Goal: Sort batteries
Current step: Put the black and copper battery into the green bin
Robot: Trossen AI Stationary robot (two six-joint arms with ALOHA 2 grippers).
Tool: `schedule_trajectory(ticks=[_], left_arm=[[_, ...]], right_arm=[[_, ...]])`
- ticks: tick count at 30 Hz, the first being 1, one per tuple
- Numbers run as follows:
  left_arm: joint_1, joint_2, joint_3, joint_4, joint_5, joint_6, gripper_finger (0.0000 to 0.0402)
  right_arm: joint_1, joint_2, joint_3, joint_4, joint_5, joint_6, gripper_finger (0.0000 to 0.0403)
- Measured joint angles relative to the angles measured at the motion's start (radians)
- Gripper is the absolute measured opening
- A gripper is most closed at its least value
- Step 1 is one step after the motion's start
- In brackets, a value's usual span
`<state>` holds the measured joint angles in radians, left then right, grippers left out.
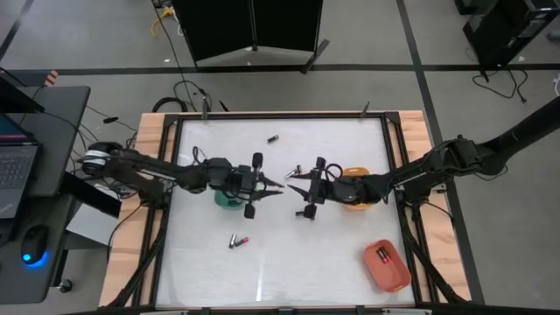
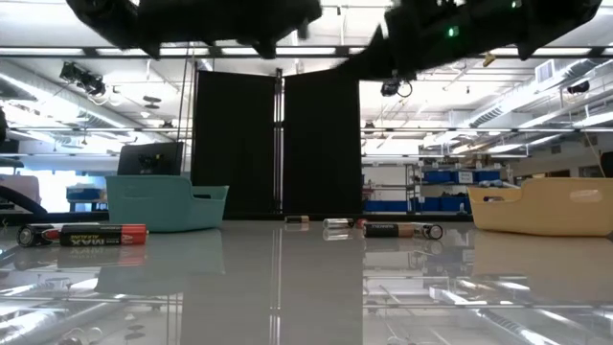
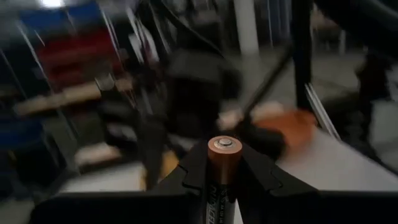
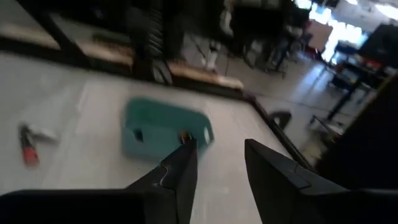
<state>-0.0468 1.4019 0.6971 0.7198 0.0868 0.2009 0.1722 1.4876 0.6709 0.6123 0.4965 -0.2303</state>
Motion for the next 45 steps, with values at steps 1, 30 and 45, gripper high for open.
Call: schedule_trajectory(ticks=[1, 30, 45], left_arm=[[-0.001, -0.026, 0.000, -0.077, -0.001, -0.007, 0.0056], [0.077, -0.057, 0.000, -1.247, -0.216, -0.384, 0.0056], [0.194, 0.029, 0.000, -1.236, -0.124, -0.333, 0.0056]], right_arm=[[-0.001, 0.000, 0.000, -0.028, 0.002, 0.005, 0.0139], [-0.032, 0.000, -0.001, -0.173, -0.007, 0.160, 0.0021], [-0.032, 0.000, -0.001, -0.181, -0.008, 0.159, 0.0021]])
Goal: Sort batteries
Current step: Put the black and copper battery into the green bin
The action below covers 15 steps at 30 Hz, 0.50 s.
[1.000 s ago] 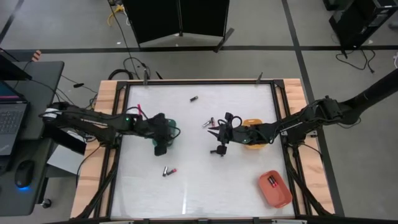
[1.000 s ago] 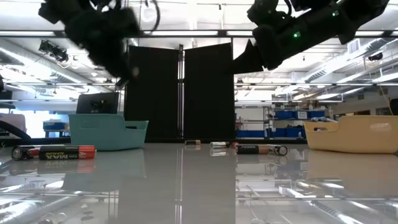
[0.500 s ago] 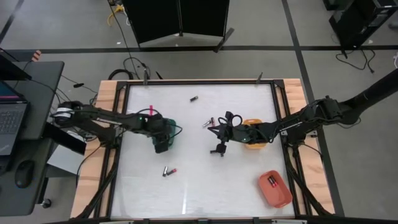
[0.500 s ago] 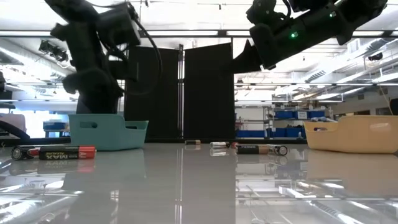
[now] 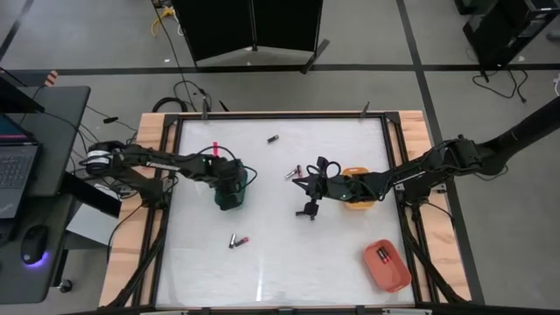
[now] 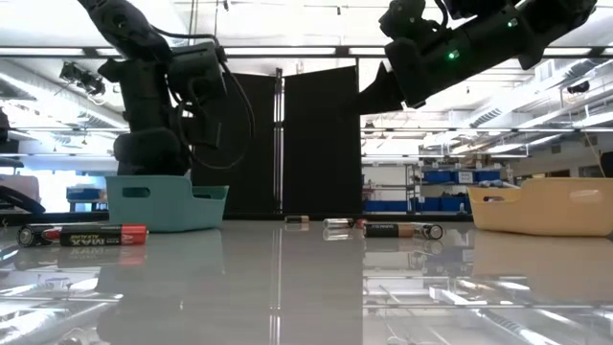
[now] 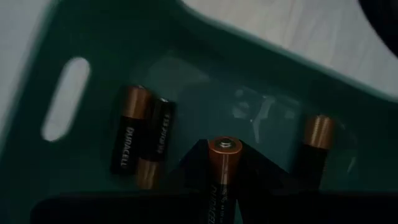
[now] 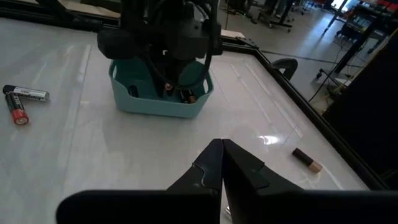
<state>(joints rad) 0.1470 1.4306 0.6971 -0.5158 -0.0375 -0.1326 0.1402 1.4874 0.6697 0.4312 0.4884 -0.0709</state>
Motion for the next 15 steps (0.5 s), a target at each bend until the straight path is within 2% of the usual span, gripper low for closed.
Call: schedule_trajectory(ticks=[15], left_arm=[[-0.001, 0.041, 0.041, -0.005, -0.012, -0.015, 0.0093]], right_arm=[[-0.007, 0.000, 0.000, 0.007, -0.003, -0.001, 0.0021]])
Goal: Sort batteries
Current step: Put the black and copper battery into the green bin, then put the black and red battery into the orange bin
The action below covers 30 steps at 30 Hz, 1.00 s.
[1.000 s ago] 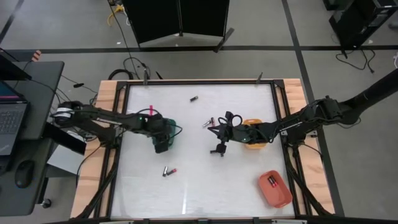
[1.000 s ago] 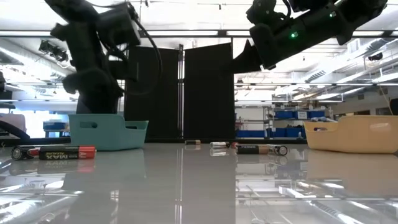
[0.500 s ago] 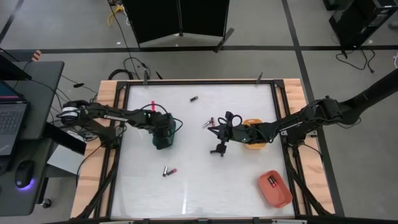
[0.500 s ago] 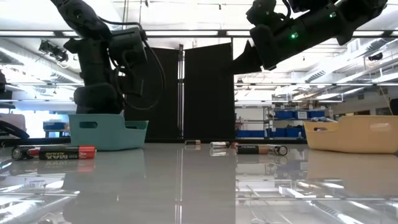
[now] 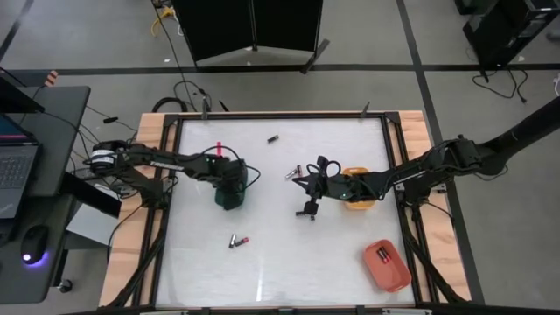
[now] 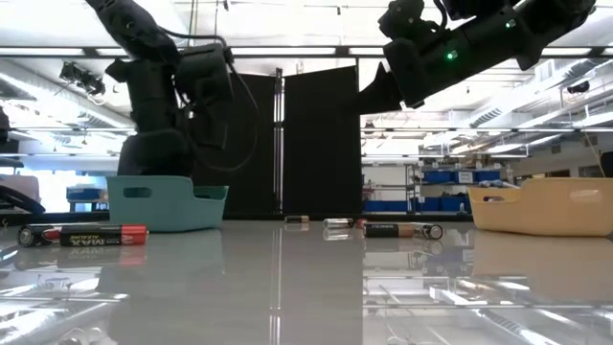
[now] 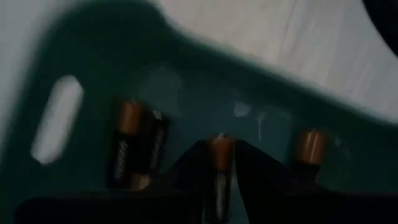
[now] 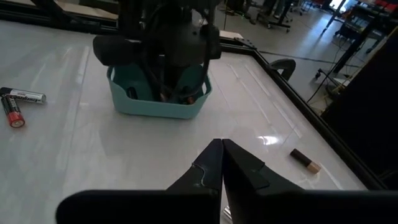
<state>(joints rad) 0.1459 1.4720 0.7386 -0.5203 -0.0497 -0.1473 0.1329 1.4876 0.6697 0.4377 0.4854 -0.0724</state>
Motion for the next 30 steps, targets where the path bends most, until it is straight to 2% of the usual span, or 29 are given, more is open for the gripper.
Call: schedule_trajectory(ticks=[7, 10, 13, 17, 20, 25, 30], left_arm=[[0.000, 0.000, 0.057, -0.042, -0.010, 0.043, 0.0096], [-0.003, -0.001, 0.069, -0.061, -0.048, 0.044, 0.0090], [-0.015, -0.026, 0.070, -0.041, -0.124, 0.054, 0.0066], [-0.027, -0.075, 0.072, -0.024, -0.198, 0.049, 0.0014], [-0.046, -0.128, 0.071, -0.009, -0.235, 0.047, 0.0009], [-0.091, -0.227, 0.035, 0.130, -0.257, 0.071, 0.0005], [-0.114, -0.304, -0.069, 0.359, -0.198, 0.094, 0.0004]], right_arm=[[0.000, 0.000, 0.000, 0.000, 0.000, -0.001, 0.0021], [0.000, 0.000, 0.000, -0.001, 0.000, -0.006, 0.0021], [0.000, 0.000, 0.000, -0.009, 0.000, -0.002, 0.0020], [0.000, 0.000, 0.000, -0.032, 0.000, 0.003, 0.0020], [0.000, 0.000, 0.000, -0.038, 0.000, 0.010, 0.0018], [0.000, 0.000, 0.000, -0.037, 0.000, 0.018, 0.0017], [0.000, 0.000, 0.000, -0.037, 0.000, 0.025, 0.0019]])
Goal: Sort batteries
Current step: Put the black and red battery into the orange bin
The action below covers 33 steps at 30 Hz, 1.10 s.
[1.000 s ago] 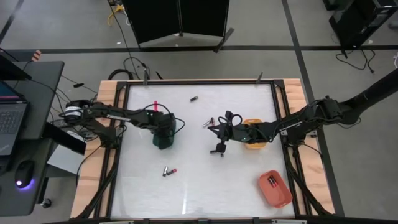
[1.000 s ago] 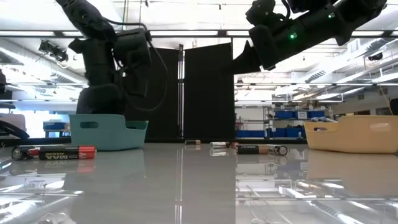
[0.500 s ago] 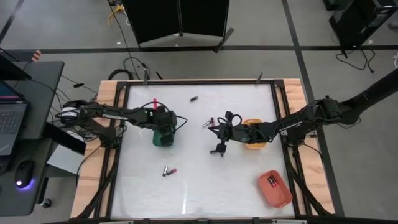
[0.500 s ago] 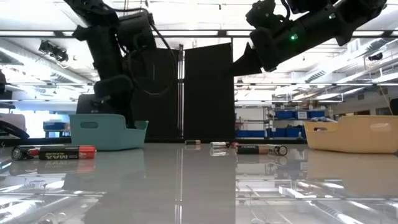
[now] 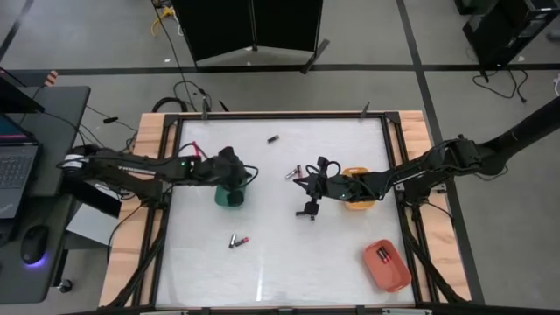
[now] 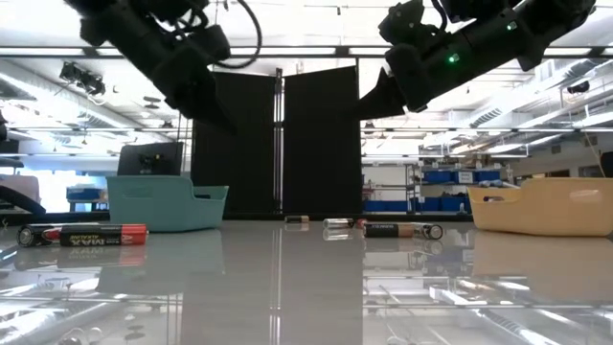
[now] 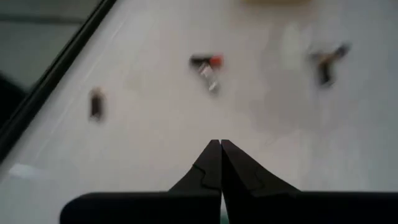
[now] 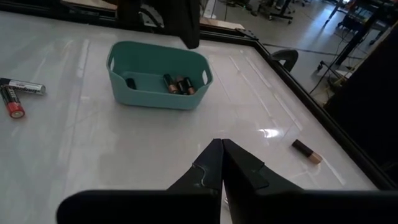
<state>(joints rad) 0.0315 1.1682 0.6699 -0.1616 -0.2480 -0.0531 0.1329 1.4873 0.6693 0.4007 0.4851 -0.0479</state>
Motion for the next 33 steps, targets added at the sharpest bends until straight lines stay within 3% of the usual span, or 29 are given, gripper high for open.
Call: schedule_trajectory(ticks=[7, 14, 33], left_arm=[[-0.003, -0.019, -0.145, 0.351, 0.188, 0.034, 0.0004], [-0.016, -0.017, -0.246, 0.681, 0.294, 0.096, 0.0004], [-0.015, -0.017, -0.250, 0.635, 0.249, 0.154, 0.0006]], right_arm=[[-0.001, 0.000, 0.000, 0.001, -0.015, 0.001, 0.0016], [-0.009, 0.000, 0.000, 0.001, -0.015, 0.004, 0.0020], [-0.013, 0.000, 0.000, -0.031, -0.060, 0.031, 0.0015]])
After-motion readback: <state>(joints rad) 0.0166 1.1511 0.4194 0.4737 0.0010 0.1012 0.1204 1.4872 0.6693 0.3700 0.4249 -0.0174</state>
